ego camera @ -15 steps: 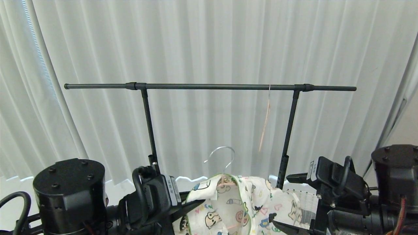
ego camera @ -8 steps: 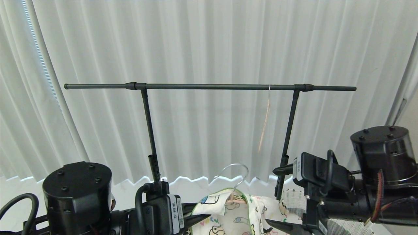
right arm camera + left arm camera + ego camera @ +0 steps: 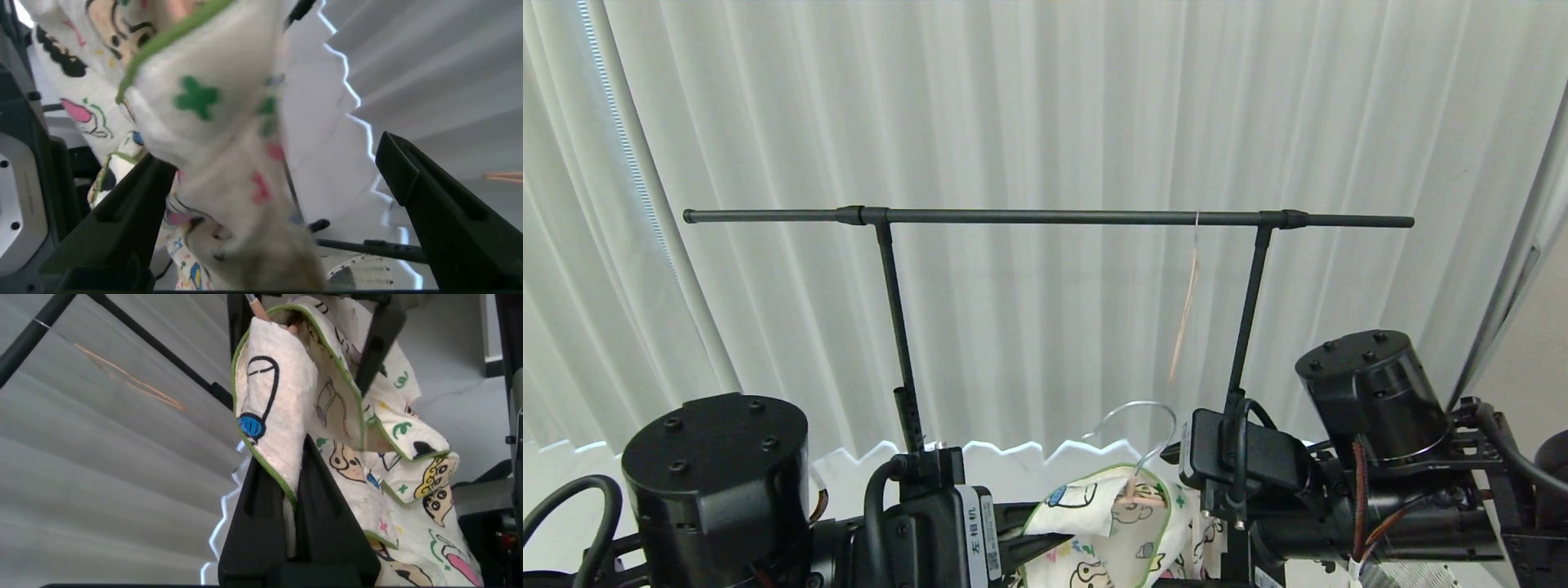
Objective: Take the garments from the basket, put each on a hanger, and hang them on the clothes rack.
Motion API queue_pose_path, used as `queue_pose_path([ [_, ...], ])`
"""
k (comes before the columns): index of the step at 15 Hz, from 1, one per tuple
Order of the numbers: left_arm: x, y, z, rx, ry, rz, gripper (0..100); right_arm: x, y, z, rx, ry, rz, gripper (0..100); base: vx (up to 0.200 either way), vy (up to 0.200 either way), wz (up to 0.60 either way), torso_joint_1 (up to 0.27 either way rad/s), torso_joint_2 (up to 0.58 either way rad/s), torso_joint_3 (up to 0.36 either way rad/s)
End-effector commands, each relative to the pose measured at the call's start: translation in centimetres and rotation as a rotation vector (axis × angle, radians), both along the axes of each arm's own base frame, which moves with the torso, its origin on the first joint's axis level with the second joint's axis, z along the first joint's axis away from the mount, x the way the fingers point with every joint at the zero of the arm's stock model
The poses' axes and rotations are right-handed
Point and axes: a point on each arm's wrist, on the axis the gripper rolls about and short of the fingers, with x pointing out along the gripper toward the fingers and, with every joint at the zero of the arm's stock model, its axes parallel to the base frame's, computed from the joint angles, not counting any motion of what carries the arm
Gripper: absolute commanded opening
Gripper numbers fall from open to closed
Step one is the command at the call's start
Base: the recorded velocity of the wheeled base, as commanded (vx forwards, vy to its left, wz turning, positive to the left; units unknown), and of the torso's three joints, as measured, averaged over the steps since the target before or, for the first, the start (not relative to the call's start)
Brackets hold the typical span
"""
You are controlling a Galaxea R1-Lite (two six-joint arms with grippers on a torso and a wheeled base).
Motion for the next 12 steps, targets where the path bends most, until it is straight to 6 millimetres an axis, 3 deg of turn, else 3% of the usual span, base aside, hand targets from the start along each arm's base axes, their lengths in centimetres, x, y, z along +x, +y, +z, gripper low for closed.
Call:
queue_pose_path([
  [1,-0.01,0.01,0.14,-0.005,-0.005,0.001,0,-0.07,0.38,-0.32,-0.01,0.008,0.012,100,0.0,0.0,0.0,0.0,0.0,0.0],
  [5,-0.05,-0.18,0.31,-0.021,-0.024,-0.007,0,-0.28,0.58,-0.36,-0.009,0.013,0.023,100,0.0,0.0,0.0,0.0,0.0,0.0],
  [6,-0.07,-0.17,0.35,-0.022,-0.025,-0.007,0,-0.3,0.61,-0.34,-0.008,0.011,0.023,0,0.0,0.0,0.0,0.0,0.0,0.0],
  [12,-0.11,-0.17,0.17,-0.017,-0.019,-0.009,0,-0.42,0.46,0.06,0.006,0.0,0.021,0,0.0,0.0,0.0,0.0,0.0,0.0],
])
